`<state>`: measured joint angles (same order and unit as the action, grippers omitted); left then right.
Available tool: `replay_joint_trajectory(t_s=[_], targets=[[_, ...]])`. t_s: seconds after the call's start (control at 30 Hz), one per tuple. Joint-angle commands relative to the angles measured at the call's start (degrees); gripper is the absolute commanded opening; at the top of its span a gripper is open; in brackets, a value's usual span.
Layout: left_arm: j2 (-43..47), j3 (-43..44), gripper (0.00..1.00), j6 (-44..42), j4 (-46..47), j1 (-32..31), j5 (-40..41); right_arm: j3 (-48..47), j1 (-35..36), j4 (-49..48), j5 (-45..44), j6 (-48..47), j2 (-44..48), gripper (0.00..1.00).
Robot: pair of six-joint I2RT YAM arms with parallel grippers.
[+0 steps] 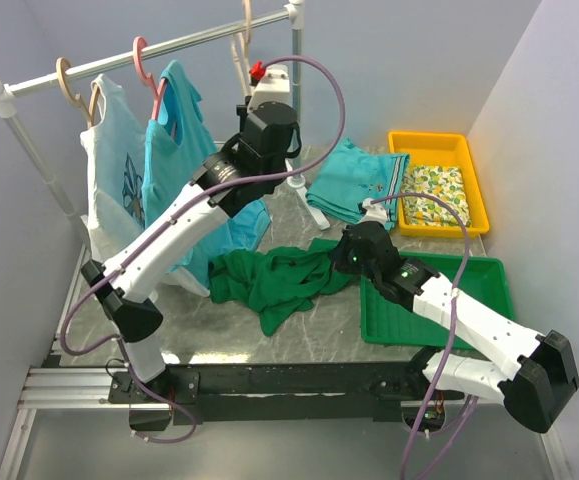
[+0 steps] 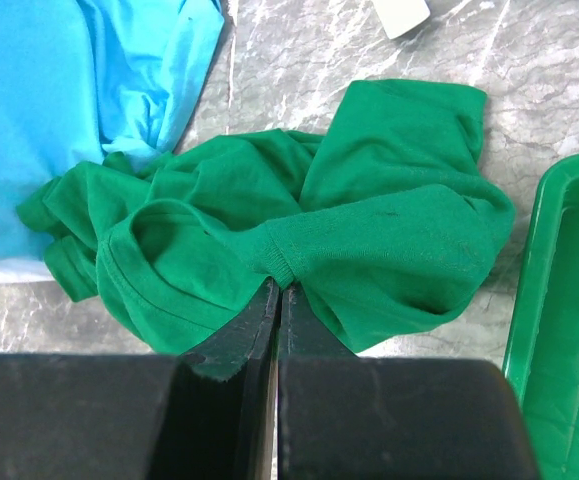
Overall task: Place the t-shirt on the hanger
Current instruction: Pick up the hanger from the clothesline.
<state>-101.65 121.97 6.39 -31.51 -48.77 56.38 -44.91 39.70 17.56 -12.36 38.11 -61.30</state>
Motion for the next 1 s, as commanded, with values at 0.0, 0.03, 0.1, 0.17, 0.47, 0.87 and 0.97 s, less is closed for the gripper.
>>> replay_joint_trajectory(t_s=[0.0, 0.03, 0.1, 0.17, 0.47, 0.87, 0.97], targets=[[6.45, -2.08, 0.01, -1.73, 4.61, 0.08, 2.24, -1.68, 0.20, -2.36, 0.14, 0.30, -0.40, 0.00], [7.77, -2.61, 0.01, -1.82, 4.96, 0.00, 2.16, -1.85, 0.20, -2.53, 0.23, 0.21, -0.49, 0.00], [9.61, -4.36, 0.01, -2.00, 6.10, -0.09, 1.89, -2.20, 0.20, -2.53, 0.32, 0.13, -0.93, 0.00], [11.20, -6.12, 0.01, -2.35, 7.33, -0.27, 0.58, -2.38, 0.29, -2.45, 0.14, -0.14, -1.19, 0.00], [19.55, -17.44, 0.01, -2.70, 13.56, -0.18, -3.99, -2.03, 0.29, -3.06, -0.21, 0.04, -1.89, 0.00], [26.94, -25.29, 0.01, -3.76, 18.42, 0.00, -11.81, -0.71, 0.46, -4.38, -3.10, 0.04, -0.14, 0.00], [29.22, -27.39, 0.01, -2.18, 16.57, 0.08, -14.97, -0.80, 0.46, -4.03, -4.07, -0.40, 0.30, 0.00]])
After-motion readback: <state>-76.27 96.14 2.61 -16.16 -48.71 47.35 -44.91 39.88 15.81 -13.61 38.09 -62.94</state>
